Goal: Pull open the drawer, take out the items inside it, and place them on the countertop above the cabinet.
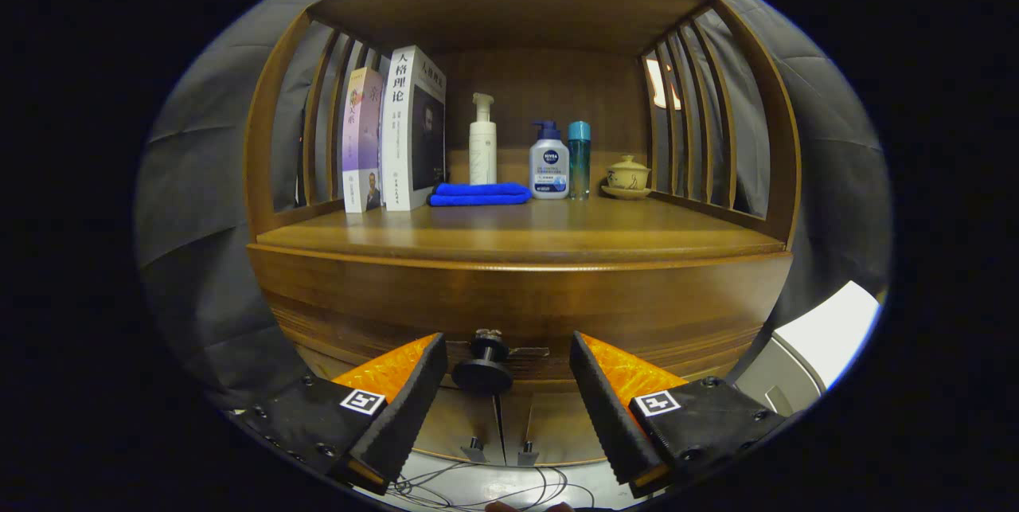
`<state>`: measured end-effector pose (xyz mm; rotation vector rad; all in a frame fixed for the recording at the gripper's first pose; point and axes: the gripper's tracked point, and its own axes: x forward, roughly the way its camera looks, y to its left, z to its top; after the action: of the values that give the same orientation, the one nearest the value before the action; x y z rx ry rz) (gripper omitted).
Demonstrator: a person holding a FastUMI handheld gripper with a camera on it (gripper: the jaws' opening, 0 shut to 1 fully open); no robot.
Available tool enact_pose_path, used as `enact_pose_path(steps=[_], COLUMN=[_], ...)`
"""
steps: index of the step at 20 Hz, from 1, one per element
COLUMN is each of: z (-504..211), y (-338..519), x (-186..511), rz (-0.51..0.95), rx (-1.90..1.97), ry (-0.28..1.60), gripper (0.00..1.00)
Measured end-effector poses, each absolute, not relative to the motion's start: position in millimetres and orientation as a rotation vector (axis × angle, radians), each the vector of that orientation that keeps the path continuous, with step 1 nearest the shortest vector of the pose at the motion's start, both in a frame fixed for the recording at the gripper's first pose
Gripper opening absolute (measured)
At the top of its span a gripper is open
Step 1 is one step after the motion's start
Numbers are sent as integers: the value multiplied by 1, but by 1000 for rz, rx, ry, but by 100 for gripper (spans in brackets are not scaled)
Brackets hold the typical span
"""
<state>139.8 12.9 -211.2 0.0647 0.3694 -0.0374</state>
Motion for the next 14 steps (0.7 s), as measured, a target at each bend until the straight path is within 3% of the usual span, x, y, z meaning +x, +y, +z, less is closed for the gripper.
enact_pose_path(steps=[4,11,14], z=[-229,-234,-236], y=[20,31,32], x=[144,149,150], rz=[-33,-26,-26], rx=[76,48,89], ry=[392,384,382], gripper=[98,48,37])
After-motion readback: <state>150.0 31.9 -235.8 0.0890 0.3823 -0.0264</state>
